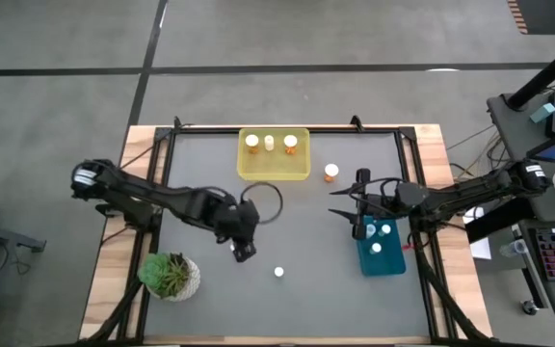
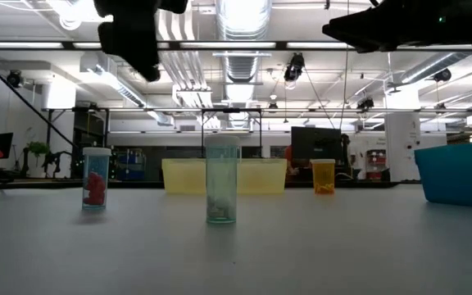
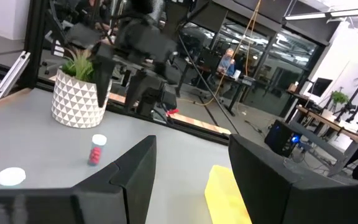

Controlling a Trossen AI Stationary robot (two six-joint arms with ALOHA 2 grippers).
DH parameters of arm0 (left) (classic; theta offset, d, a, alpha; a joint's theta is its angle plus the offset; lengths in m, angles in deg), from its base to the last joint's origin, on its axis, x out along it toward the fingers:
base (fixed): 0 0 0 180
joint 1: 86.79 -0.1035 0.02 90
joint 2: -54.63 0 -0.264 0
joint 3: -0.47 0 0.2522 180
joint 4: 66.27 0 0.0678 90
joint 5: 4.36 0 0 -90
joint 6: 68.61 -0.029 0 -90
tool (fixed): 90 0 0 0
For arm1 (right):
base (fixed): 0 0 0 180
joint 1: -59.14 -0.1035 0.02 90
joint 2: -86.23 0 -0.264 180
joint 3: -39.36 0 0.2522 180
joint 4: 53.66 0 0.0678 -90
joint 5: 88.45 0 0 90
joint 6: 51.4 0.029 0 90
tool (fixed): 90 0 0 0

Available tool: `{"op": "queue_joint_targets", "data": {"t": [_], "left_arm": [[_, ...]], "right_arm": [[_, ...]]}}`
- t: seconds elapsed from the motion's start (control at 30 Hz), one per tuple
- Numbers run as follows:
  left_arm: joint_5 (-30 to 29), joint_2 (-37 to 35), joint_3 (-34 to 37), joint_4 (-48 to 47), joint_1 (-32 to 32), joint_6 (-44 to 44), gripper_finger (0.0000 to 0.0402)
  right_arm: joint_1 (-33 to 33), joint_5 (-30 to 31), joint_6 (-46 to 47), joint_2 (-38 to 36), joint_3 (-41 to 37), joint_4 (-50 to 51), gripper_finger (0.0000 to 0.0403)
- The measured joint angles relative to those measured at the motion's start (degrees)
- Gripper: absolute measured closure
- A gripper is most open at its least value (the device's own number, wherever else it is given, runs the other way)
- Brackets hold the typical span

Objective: Pick and place medicine bottles into bin by pill shape (circle, oval)
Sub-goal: Put the blue pill bottle into the yellow bin

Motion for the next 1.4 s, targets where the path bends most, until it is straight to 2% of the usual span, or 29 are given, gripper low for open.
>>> {"op": "queue_joint_targets", "data": {"t": [0.13, 0.3, 0.57, 0.93, 1.27, 1.4], "left_arm": [[0.2, 5.1, -5.0, -8.4, 2.6, -5.1, 0.022], [0.2, 8.0, -6.2, -9.6, 5.5, -11.1, 0.022], [-0.9, 8.0, -3.8, -9.7, 6.9, -8.8, 0.0211], [-0.6, 8.2, 0.6, -8.8, 7.0, -12.9, 0.012], [-1.6, 8.2, 9.0, 0.2, 6.8, -13.9, 0.0116], [-2.9, 8.2, 9.8, 1.5, 6.8, -13.9, 0.0118]], "right_arm": [[0.0, 0.0, 0.0, 0.0, 0.0, 0.1, 0.0209], [0.0, 0.0, 0.0, 0.0, 0.0, 0.2, 0.0209], [0.0, 0.0, 0.0, 0.1, 0.0, 0.2, 0.0209], [0.0, 0.0, 0.0, 0.1, 0.0, 0.3, 0.0209], [0.0, 0.0, -0.2, 0.1, 0.0, 0.6, 0.0209], [0.0, 0.0, -0.3, 0.1, 0.0, 0.6, 0.0209]]}}
